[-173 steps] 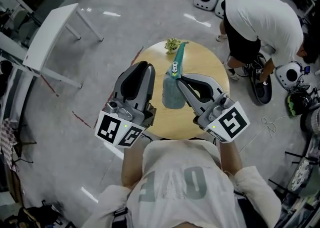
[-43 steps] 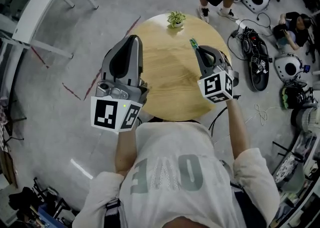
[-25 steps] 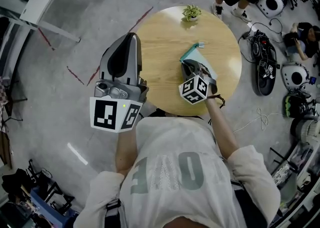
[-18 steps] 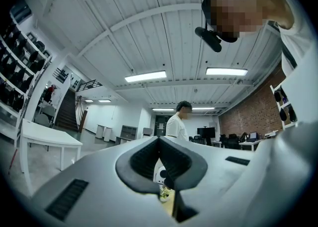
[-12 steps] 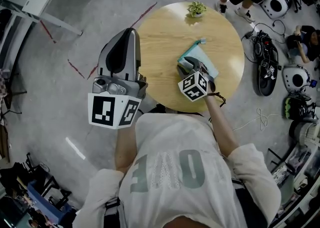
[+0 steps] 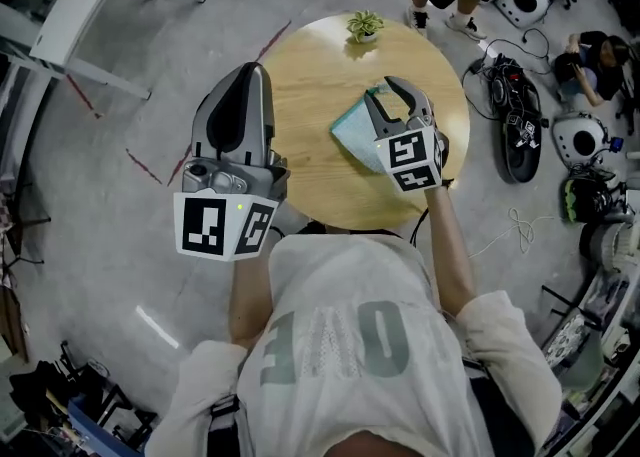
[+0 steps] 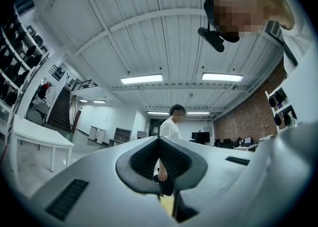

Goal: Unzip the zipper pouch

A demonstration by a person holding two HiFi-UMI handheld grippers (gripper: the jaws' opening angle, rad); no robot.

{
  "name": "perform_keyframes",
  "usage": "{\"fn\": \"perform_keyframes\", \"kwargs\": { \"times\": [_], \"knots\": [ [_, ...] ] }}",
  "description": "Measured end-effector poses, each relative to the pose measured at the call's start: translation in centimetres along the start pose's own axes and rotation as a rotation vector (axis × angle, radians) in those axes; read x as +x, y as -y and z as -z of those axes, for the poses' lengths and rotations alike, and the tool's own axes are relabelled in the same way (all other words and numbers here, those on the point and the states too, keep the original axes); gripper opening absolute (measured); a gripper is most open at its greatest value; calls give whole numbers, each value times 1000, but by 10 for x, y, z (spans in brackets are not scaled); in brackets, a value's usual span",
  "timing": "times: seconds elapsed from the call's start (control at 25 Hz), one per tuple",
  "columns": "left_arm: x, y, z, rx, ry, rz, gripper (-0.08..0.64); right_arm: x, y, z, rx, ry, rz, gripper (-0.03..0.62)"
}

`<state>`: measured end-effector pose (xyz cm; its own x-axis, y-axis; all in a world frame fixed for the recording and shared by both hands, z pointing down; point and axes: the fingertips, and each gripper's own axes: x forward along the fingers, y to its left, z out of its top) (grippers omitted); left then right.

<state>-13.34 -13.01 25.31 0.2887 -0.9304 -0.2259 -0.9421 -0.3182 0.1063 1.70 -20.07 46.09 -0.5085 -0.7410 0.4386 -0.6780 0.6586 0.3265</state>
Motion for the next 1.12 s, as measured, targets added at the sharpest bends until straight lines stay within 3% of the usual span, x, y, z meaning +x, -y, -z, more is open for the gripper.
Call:
{"fn": "perform_keyframes", "kwargs": {
  "times": [0.28,0.52,0.76,1.12],
  "knots": [
    [14,16,-3,61,48,1,26,-83,66,-79,167,261,204,161],
    [20,28,0,108,76,13,26,-142,76,-100,297,435,303,42],
    [27,35,1,110,88,11,26,-164,75,-92,351,444,370,29],
    [31,42,4,104,67,30,26,-163,78,-87,361,440,374,29]
  ]
}}
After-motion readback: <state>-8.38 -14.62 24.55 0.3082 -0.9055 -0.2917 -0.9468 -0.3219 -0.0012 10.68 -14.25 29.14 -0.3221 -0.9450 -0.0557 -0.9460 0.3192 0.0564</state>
